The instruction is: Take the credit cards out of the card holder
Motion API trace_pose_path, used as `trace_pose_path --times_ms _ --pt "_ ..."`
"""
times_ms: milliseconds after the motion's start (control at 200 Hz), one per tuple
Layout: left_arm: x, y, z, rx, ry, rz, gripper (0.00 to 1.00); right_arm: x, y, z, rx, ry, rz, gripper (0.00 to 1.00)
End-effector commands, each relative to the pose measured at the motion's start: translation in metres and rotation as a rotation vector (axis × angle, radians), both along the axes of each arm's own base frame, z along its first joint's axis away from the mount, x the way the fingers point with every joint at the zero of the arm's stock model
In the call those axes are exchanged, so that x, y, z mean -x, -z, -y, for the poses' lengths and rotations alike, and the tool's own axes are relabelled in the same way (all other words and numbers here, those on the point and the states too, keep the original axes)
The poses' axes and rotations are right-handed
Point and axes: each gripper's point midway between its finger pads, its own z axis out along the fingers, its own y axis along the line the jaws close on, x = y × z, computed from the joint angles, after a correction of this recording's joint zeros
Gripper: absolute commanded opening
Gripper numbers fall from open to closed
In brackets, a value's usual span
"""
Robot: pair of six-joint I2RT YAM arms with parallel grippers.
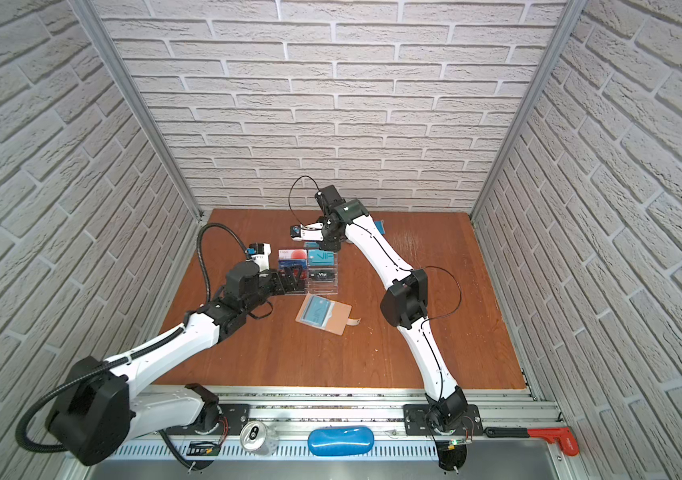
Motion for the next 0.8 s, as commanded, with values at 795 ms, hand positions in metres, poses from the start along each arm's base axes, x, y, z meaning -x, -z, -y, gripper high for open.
trace_pose_path --times_ms 795 --pt "-0.003 -0.004 0.003 0.043 0.000 0.043 0.98 0.025 -0.001 0.005 0.021 0.013 -0.079 0.05"
